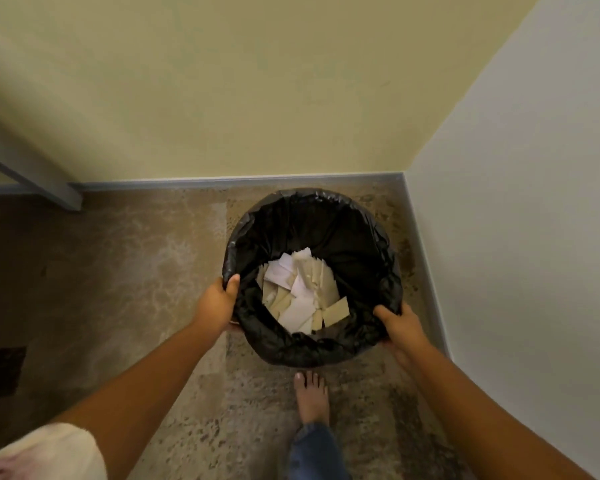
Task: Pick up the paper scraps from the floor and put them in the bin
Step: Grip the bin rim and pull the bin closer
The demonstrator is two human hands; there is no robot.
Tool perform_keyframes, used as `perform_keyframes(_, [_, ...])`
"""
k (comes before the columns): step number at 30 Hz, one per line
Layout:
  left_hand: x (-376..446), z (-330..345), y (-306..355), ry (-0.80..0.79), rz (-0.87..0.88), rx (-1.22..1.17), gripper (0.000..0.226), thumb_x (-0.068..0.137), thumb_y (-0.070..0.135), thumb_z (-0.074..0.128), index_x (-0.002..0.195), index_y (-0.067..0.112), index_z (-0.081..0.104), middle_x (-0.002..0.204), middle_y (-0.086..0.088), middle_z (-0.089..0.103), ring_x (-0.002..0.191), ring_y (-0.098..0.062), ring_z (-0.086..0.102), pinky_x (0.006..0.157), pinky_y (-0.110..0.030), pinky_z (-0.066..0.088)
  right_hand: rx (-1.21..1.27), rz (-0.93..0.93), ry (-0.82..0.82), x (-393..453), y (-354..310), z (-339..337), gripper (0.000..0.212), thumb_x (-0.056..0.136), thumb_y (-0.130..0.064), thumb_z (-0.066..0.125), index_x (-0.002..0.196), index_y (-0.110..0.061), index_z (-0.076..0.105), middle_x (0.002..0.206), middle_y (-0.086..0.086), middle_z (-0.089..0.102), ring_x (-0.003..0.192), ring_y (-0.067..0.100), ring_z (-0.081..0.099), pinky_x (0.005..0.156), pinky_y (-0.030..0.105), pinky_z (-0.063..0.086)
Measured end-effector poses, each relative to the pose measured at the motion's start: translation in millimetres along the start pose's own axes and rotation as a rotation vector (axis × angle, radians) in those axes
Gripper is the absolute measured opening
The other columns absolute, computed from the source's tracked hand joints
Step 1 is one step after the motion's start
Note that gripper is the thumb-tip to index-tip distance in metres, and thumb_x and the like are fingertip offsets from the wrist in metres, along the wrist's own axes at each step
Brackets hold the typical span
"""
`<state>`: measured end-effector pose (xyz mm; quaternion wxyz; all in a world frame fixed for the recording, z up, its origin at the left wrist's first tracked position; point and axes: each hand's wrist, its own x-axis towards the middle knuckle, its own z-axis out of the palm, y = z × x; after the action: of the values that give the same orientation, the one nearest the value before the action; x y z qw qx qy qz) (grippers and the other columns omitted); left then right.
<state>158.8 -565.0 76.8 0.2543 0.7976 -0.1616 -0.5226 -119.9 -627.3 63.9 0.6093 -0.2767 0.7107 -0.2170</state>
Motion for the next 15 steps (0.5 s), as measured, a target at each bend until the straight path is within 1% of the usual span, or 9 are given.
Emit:
perform_keyframes(2, [20,8,18,0.008,0.003,-0.048,0.049,0.098,0.04,0.037,0.135,0.009,0.041,0.125,-0.021,0.055,0.106,-0.043,0.058,0.08,-0.052,0.055,-0.008,-0.033,-0.001,24,-21,1,0.054,0.091,-0.009,0.055,0.142,-0.011,0.035,0.135,0.015,0.049,0.12,0.037,0.049,0.094,0.044,0.046])
perform_keyframes(4, [40,19,37,0.014,0.018,-0.037,0.048,0.098,0.041,0.037,0.134,0.009,0.042,0.123,-0.018,0.056,0.107,-0.043,0.058,0.083,-0.052,0.053,-0.022,-0.049,0.009,50,-40,0,0.054,0.091,-0.008,0.055,0.142,-0.01,0.035,0.137,0.016,0.048,0.121,0.038,0.049,0.092,0.043,0.046])
perform_keyframes(6, [58,30,56,0.014,0.036,-0.058,0.046,0.099,0.038,0.037,0.133,0.008,0.041,0.122,-0.017,0.055,0.107,-0.043,0.058,0.08,-0.05,0.053,-0.011,-0.055,0.024,72,-60,-1,0.054,0.091,-0.01,0.055,0.141,-0.011,0.035,0.137,0.015,0.048,0.12,0.038,0.05,0.091,0.042,0.047])
perform_keyframes(9, [86,44,80,0.023,0.075,-0.096,0.047,0.098,0.038,0.039,0.131,0.006,0.043,0.125,-0.021,0.055,0.107,-0.043,0.059,0.081,-0.054,0.054,-0.072,-0.086,0.035,100,-81,-3,0.053,0.092,-0.012,0.055,0.141,-0.01,0.034,0.134,0.013,0.049,0.12,0.036,0.05,0.088,0.039,0.048])
perform_keyframes(12, [105,54,100,-0.006,0.105,-0.07,0.045,0.098,0.041,0.038,0.13,0.01,0.044,0.124,-0.02,0.055,0.104,-0.043,0.059,0.08,-0.056,0.054,-0.088,-0.103,0.028,122,-90,-8,0.053,0.09,-0.012,0.057,0.14,-0.009,0.037,0.135,0.016,0.05,0.117,0.035,0.053,0.092,0.044,0.049])
perform_keyframes(15, [119,60,117,-0.006,0.144,-0.022,0.045,0.099,0.039,0.036,0.13,0.008,0.044,0.122,-0.021,0.055,0.105,-0.042,0.059,0.085,-0.057,0.053,-0.076,-0.099,0.049,135,-99,-9,0.052,0.09,-0.011,0.056,0.139,-0.009,0.037,0.134,0.016,0.05,0.117,0.034,0.053,0.091,0.042,0.05])
